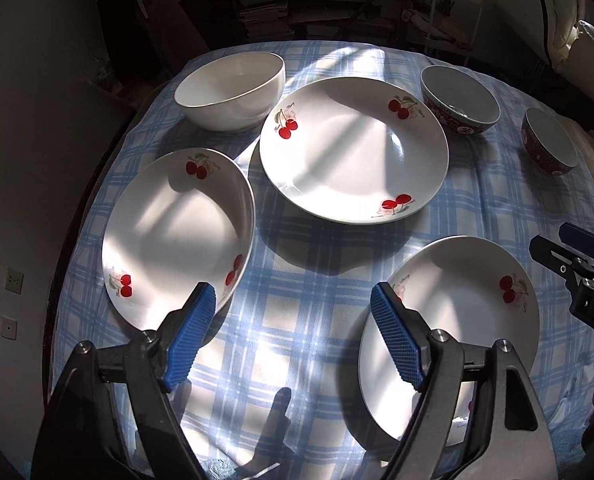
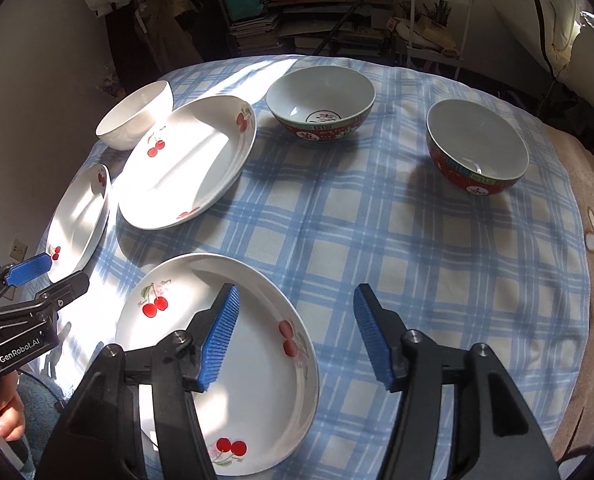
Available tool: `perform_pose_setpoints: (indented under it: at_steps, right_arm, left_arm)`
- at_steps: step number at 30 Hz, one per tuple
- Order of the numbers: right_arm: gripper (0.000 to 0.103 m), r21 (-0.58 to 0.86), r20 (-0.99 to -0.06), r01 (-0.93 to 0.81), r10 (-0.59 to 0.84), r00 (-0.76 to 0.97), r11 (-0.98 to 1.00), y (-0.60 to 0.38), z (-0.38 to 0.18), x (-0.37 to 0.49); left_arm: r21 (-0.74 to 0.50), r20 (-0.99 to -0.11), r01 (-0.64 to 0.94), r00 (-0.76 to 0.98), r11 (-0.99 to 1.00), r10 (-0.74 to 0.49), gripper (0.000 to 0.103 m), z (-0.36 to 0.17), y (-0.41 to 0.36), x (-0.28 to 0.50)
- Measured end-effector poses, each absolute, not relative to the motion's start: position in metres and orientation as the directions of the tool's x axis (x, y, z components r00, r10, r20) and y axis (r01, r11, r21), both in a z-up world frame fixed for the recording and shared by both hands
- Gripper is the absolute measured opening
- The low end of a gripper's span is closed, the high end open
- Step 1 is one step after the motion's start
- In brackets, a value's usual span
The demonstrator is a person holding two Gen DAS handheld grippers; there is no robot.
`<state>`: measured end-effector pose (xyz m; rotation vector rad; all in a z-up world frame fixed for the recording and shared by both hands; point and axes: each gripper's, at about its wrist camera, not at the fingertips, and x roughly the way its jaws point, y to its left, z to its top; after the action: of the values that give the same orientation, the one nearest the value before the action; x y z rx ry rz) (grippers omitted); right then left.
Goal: Organize plates and bowls
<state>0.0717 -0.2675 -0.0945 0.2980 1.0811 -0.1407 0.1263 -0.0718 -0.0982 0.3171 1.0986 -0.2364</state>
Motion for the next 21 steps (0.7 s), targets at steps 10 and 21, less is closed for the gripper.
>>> perform_pose_setpoints:
  at_steps: [10, 21]
  right_arm:
    - [0.095, 0.129, -0.866, 0.266, -0.022, 0.5, 0.955, -0.278, -0.076, 0.109]
    - [0.095, 0.213, -0.865, 0.316, 0.027, 0.502, 0.925, -0.287, -0.082, 0.172]
  left_arm:
    - [0.16, -0.877, 0.323, 0.481, 0.933, -0.016, 0.089, -0.08, -0.069, 0.191]
    - [0.159, -0.882, 0.34, 0.472, 0.927, -0.022, 0.09, -0.085, -0.078, 0.264]
